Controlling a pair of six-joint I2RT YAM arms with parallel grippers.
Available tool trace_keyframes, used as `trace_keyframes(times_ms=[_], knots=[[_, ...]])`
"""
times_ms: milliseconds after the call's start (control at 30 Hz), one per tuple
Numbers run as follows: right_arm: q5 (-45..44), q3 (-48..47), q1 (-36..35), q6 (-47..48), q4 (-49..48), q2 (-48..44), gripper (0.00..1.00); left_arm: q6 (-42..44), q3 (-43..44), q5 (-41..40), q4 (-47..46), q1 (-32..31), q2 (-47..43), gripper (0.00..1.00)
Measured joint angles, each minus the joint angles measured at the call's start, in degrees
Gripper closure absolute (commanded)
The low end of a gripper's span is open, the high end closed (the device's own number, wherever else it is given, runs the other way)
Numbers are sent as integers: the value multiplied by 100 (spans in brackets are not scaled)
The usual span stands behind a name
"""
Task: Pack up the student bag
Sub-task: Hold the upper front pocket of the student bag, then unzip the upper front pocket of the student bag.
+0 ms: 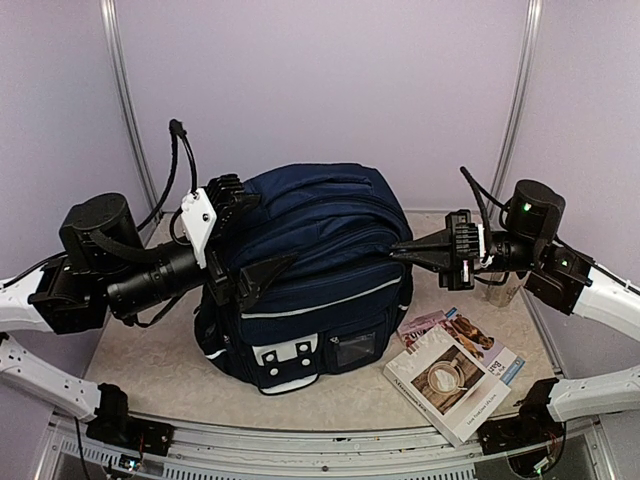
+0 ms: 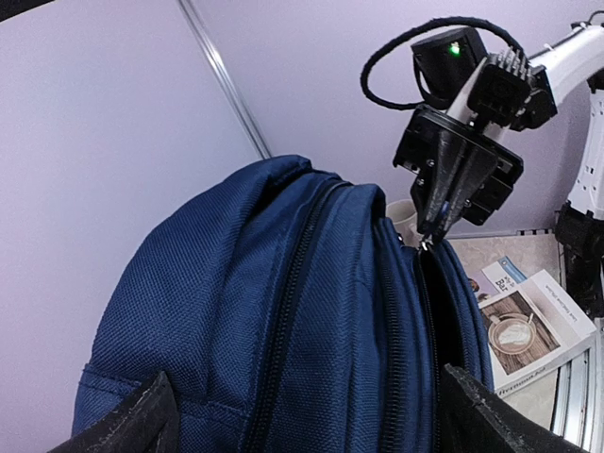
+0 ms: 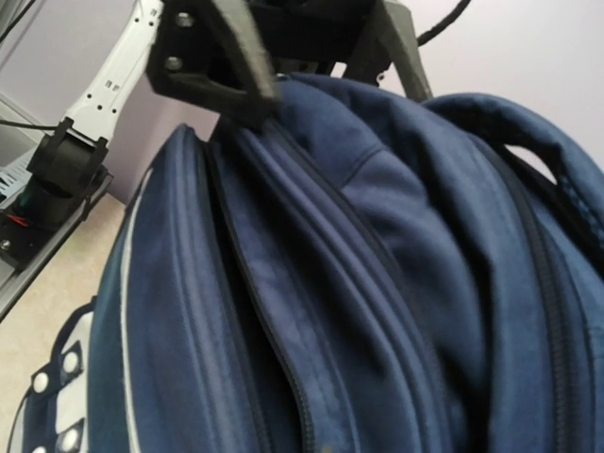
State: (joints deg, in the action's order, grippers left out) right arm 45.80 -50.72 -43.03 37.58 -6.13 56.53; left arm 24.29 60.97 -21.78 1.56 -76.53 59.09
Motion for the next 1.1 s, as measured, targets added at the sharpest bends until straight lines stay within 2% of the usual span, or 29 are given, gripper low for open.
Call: trace_keyframes(times_ms=[133,200,300,367,533,667,800,1100], knots=[[-4,0,0,4,0,0,100,20,136,190,308,13,129,27],[-9,0,0,2,2,0,100,20,160,223,374,63,203,40],[-15,0,0,-22,2,0,100,-20,201,330,431,236,227,81],[-20,0,0,-42,-9,0,100,-35,221,391,450,358,227,100],[-175,68,-7,-105,-111,-52,100,-101,184,516,498,501,153,100],[-289,448,-7,-208,-378,-225,100,-160,-188,492,267,658,-186,100],[-341,975,2,-376,-905,-319,100,-195,-673,675,42,883,-723,100],[-293,1757,13,-922,-2308,-70,100,-201,-1088,944,-59,1088,-1268,100]])
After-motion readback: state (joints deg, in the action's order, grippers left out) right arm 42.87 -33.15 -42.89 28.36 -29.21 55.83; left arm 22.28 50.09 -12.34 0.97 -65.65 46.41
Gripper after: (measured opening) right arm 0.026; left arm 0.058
